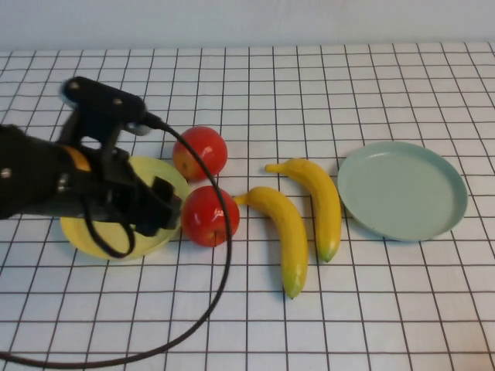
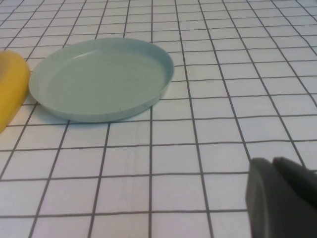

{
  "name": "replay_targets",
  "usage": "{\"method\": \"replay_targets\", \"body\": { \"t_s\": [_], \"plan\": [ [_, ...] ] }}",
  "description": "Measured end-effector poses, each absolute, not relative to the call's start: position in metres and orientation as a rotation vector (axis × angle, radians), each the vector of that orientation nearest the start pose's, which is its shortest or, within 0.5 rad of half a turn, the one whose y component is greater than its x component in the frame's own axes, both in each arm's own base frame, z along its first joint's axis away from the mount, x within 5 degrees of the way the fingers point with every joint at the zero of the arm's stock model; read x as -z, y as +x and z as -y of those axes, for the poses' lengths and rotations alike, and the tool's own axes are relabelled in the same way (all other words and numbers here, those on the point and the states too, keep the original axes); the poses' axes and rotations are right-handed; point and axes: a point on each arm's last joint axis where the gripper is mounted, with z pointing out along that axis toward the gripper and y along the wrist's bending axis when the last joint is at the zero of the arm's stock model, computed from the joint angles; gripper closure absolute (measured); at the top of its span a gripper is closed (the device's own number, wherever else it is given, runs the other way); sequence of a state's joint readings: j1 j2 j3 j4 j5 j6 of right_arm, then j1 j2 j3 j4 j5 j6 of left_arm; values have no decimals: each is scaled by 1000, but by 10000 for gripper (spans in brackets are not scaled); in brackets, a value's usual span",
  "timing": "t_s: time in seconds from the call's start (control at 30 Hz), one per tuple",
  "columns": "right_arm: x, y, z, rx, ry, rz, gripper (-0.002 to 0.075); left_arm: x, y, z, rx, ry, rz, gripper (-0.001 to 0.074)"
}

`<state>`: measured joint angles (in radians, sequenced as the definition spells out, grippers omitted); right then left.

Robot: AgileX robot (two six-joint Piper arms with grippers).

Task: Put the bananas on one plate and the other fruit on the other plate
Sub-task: Put one type of fruit in the left plate

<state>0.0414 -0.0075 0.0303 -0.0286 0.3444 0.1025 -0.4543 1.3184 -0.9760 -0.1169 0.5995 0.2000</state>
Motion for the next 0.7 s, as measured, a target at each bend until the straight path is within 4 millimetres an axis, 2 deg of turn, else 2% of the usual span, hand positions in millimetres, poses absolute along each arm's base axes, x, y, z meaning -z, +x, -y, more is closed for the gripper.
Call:
{"method": "replay_targets", "body": {
  "t_s": [0.07,0.17,0.4,0.7],
  "plan": [
    [-172,54,-1,-73,38,-1851,741,-286,254,141,247,748,-2361,148],
    [-172,54,-1,-73,38,-1851,741,-273,267,162,248,815,-2386,74],
    [-172,54,-1,-73,38,-1851,741,-243,290,199,229,932,-2422,66],
    [-172,54,-1,-73,38,-1851,741,-232,311,211,197,947,-2370,66]
  ]
}}
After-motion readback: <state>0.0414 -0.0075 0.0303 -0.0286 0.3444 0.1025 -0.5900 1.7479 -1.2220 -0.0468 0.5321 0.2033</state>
